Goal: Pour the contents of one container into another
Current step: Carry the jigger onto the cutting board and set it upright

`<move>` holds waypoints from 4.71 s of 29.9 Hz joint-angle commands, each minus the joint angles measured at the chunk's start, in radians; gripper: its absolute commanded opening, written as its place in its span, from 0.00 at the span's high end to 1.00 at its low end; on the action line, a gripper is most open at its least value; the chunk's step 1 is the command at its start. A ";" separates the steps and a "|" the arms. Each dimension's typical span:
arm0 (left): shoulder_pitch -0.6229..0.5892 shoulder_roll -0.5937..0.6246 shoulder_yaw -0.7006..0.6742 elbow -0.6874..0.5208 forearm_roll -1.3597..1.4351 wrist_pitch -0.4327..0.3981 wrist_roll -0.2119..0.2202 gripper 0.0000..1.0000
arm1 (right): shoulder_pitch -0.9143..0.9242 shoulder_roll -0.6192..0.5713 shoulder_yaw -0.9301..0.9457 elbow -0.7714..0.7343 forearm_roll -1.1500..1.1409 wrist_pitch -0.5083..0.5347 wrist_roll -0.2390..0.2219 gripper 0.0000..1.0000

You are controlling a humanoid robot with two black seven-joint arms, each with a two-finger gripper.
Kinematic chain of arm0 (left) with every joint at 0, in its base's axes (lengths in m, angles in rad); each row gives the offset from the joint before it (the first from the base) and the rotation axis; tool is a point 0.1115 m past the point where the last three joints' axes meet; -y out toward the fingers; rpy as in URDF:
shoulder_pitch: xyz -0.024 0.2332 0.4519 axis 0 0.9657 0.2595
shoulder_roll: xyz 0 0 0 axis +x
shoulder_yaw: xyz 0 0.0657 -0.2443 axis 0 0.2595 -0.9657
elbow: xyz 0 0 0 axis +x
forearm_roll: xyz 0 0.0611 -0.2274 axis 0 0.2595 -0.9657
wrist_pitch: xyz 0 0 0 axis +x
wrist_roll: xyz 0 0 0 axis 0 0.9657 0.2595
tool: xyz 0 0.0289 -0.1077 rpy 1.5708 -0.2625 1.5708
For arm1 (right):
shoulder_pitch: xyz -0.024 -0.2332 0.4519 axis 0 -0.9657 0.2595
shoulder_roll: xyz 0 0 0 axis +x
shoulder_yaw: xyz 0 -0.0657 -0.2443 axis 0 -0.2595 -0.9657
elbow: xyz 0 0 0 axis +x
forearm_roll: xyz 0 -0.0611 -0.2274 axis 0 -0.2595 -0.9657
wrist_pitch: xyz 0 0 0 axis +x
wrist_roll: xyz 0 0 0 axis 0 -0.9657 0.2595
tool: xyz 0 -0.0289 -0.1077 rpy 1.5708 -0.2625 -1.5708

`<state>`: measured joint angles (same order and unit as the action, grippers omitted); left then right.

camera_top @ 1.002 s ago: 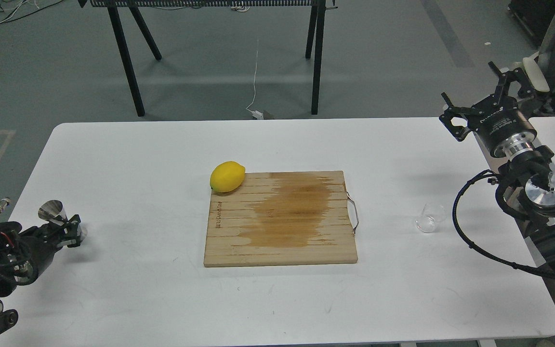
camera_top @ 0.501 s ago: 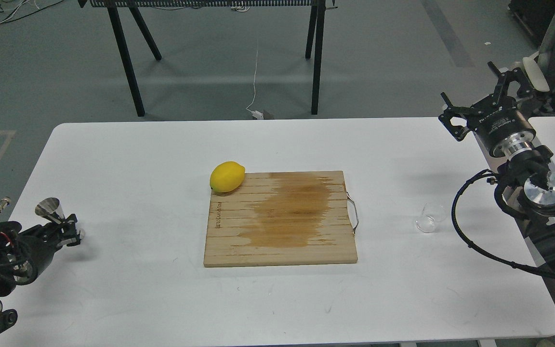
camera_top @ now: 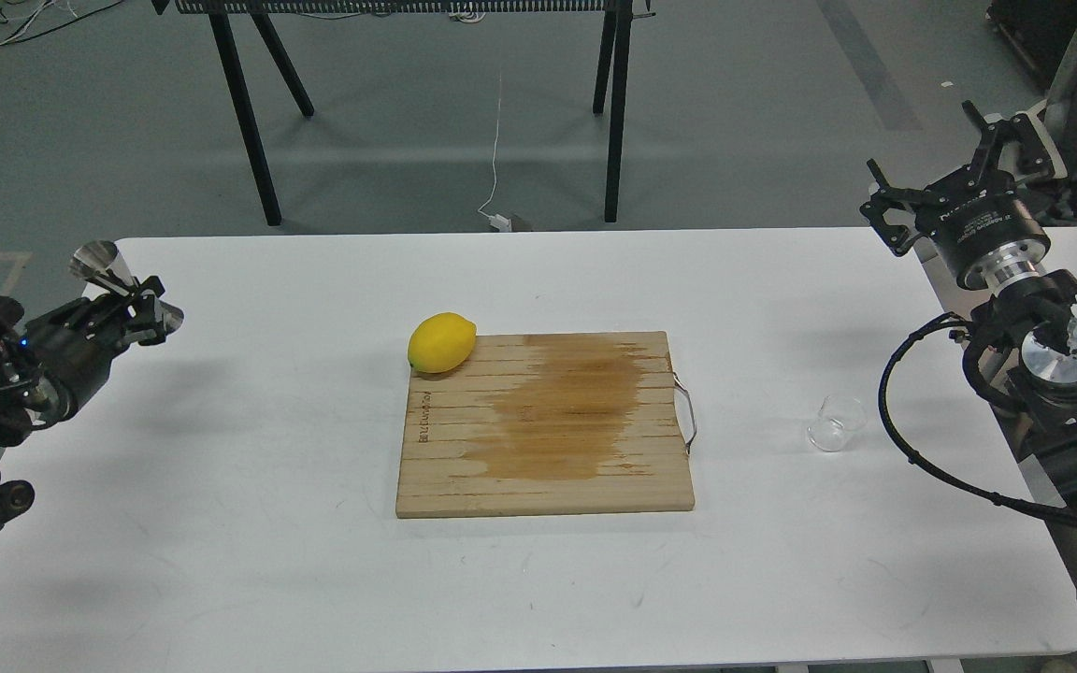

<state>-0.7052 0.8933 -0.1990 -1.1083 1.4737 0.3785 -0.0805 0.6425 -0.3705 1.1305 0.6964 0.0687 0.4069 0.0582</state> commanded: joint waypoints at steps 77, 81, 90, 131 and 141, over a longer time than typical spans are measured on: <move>-0.027 -0.893 0.069 0.404 0.708 -0.175 -0.022 0.49 | -0.004 -0.018 0.026 -0.063 0.011 -0.020 0.003 0.01; -0.028 -0.893 0.067 0.404 0.708 -0.165 -0.033 0.32 | -0.004 -0.018 0.028 -0.063 0.011 -0.020 0.003 0.01; -0.034 -0.893 0.064 0.404 0.708 -0.159 -0.035 0.09 | -0.006 -0.018 0.029 -0.063 0.011 -0.020 0.003 0.01; -0.010 -0.758 0.055 0.329 0.708 -0.130 -0.059 0.02 | -0.006 -0.018 0.035 -0.060 0.011 -0.020 0.003 0.01; 0.012 -0.660 0.043 0.245 0.708 -0.128 -0.059 0.02 | -0.006 -0.018 0.035 -0.058 0.011 -0.020 0.003 0.01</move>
<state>-0.6962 0.1992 -0.1461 -0.8401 2.1817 0.2494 -0.1400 0.6351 -0.3881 1.1659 0.6379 0.0798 0.3870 0.0613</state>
